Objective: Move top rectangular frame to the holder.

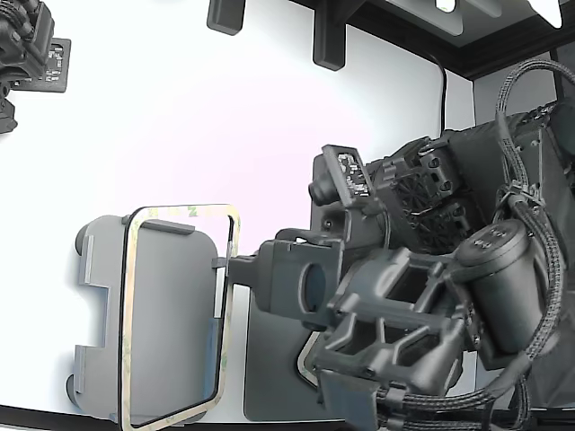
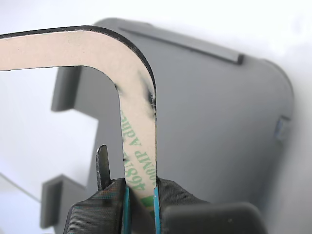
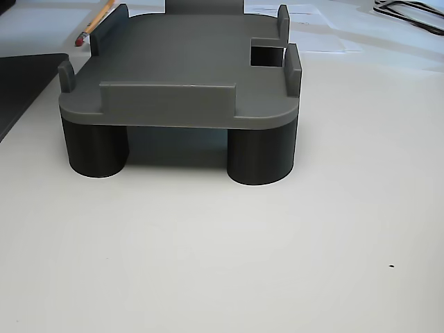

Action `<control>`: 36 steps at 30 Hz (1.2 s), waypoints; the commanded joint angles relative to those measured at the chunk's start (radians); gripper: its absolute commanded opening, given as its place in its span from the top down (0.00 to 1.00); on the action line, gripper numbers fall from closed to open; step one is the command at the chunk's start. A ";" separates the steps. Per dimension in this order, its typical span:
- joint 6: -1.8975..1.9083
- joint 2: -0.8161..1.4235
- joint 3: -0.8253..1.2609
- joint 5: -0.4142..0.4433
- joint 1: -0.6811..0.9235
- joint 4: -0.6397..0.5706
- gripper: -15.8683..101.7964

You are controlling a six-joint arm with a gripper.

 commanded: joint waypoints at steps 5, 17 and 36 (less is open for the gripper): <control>0.057 0.005 0.095 -0.110 -0.032 -0.115 0.97; 0.104 0.018 0.235 -0.196 -0.066 -0.230 0.97; 0.115 -0.130 -0.032 -0.365 -0.163 -0.003 0.97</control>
